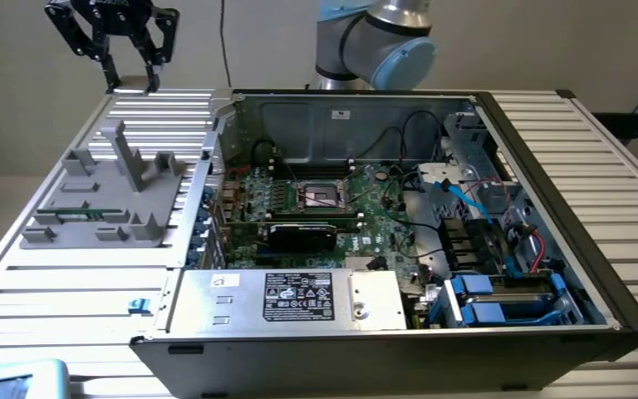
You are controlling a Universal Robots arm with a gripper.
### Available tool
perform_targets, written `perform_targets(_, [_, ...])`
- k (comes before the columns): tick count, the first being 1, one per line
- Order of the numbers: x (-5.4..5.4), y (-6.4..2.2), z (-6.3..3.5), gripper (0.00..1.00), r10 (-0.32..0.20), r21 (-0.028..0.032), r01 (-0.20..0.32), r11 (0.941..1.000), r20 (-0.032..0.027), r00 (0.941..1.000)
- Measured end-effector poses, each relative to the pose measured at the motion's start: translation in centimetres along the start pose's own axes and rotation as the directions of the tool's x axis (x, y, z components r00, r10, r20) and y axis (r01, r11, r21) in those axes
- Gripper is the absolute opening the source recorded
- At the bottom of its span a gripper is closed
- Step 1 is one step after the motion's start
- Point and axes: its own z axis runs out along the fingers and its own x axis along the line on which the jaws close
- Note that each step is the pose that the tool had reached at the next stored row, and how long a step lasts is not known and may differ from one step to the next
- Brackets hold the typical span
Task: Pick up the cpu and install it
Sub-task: 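Pick up the cpu and move it towards the insertion slot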
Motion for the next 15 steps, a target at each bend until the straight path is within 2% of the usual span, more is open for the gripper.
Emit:
perform_targets(5, [-2.1, -0.08, -0.24, 0.55, 0.000, 0.0001, 0.000, 1.0000, 0.0008, 1.0000])
perform_targets(10, [-3.8, -0.14, -0.43, 0.55, 0.000, 0.0004, 0.000, 1.0000, 0.0088, 1.0000])
perform_targets(12, [-4.4, -0.16, -0.49, 0.55, -0.001, 0.0007, 0.001, 1.0000, 0.0159, 0.9999])
perform_targets(15, [-5.2, -0.19, -0.58, 0.55, -0.002, 0.0016, 0.002, 1.0000, 0.0352, 0.9994])
